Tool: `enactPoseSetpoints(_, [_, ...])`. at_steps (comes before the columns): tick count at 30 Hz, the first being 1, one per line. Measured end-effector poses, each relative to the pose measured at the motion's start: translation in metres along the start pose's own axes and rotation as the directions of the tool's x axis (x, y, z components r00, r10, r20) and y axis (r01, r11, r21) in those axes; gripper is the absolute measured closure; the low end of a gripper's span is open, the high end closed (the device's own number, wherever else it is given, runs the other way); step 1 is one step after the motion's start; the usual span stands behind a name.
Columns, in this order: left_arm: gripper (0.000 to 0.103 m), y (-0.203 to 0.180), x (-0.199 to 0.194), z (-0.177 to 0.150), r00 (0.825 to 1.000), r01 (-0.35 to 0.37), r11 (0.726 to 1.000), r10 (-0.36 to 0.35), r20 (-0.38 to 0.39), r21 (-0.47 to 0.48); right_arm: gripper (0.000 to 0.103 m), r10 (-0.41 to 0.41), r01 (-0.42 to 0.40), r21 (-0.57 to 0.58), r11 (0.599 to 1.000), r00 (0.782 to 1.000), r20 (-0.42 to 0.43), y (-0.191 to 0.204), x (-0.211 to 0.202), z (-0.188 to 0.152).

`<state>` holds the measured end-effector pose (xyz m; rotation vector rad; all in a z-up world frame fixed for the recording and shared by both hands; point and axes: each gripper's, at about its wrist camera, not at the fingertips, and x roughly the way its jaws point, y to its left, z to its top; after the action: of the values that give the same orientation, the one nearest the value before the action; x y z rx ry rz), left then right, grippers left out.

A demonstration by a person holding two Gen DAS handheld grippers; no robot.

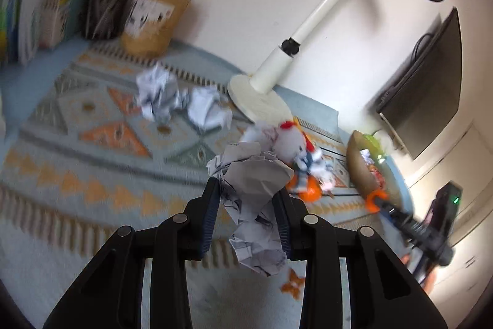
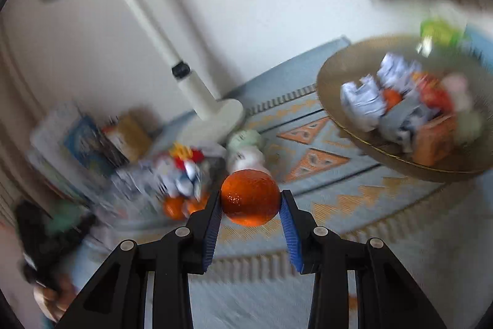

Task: Organize objects
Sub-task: 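Lift the orange and paper ball, carry both over the gold bowl and open both grippers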

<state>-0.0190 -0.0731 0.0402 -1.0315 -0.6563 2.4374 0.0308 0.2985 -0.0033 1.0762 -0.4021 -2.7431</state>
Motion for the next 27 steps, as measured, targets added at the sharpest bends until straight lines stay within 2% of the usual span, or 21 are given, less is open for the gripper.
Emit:
enactPoseSetpoints(1, [0.072,0.000,0.002,-0.003,1.000,0.006,1.000,-0.006,0.000,-0.005,0.066,-0.002,0.002,-0.012,1.000,1.000,-0.008,0.000,0.000,-0.005])
enactPoseSetpoints(3, [0.058,-0.001,0.010,-0.011,1.000,-0.016,1.000,0.016,-0.017,-0.001,0.066,-0.001,0.001,-0.009,1.000,0.999,-0.033,0.000,0.005,-0.013])
enactPoseSetpoints(5, [0.056,0.000,0.018,-0.015,0.998,-0.033,0.999,0.032,-0.062,-0.020,0.066,0.000,0.000,0.001,1.000,0.999,-0.049,-0.005,0.007,-0.019])
enactPoseSetpoints(8, [0.053,0.008,0.012,-0.020,0.997,-0.054,0.998,0.051,-0.064,-0.043,0.066,0.001,-0.001,0.004,1.000,0.999,-0.050,-0.012,0.005,-0.026])
enactPoseSetpoints(12, [0.049,0.010,0.002,-0.033,0.997,-0.014,0.999,0.011,-0.071,-0.051,0.066,0.002,-0.001,0.020,1.000,0.999,-0.051,-0.021,0.009,-0.033])
enactPoseSetpoints(13, [0.045,0.006,0.003,-0.038,0.997,-0.015,0.999,0.011,-0.083,-0.047,0.066,0.008,-0.006,0.027,1.000,0.998,-0.057,-0.022,0.010,-0.032])
enactPoseSetpoints(16, [0.044,-0.006,0.015,-0.053,0.989,0.028,0.998,-0.036,-0.140,-0.053,0.066,0.016,-0.015,0.021,1.000,0.999,-0.046,-0.022,0.008,-0.031])
enactPoseSetpoints(17, [0.044,-0.011,0.021,-0.057,0.987,0.033,0.999,-0.039,-0.153,-0.040,0.066,0.018,-0.018,0.017,1.000,0.999,-0.048,-0.021,0.008,-0.031])
enactPoseSetpoints(19, [0.044,-0.023,0.035,-0.059,0.984,-0.004,1.000,0.007,-0.176,0.021,0.066,0.017,-0.017,0.009,1.000,0.999,-0.050,-0.020,0.008,-0.031])
enactPoseSetpoints(20, [0.043,-0.030,0.039,-0.057,0.987,-0.050,0.997,0.059,-0.150,0.062,0.066,0.016,-0.016,0.008,1.000,0.999,-0.049,-0.019,0.009,-0.031])
enactPoseSetpoints(22, [0.043,-0.035,0.048,-0.048,0.985,-0.088,0.992,0.099,-0.143,0.086,0.066,0.024,-0.024,0.008,1.000,0.998,-0.051,-0.020,0.009,-0.031])
enactPoseSetpoints(24, [0.043,-0.036,0.060,-0.037,0.982,-0.094,0.989,0.112,-0.152,0.118,0.066,0.028,-0.027,0.016,1.000,0.998,-0.054,-0.021,0.010,-0.031])
enactPoseSetpoints(27, [0.043,-0.046,0.071,-0.035,0.971,-0.105,0.964,0.153,-0.184,0.245,0.066,0.038,-0.037,0.019,0.999,0.998,-0.058,-0.023,0.011,-0.030])
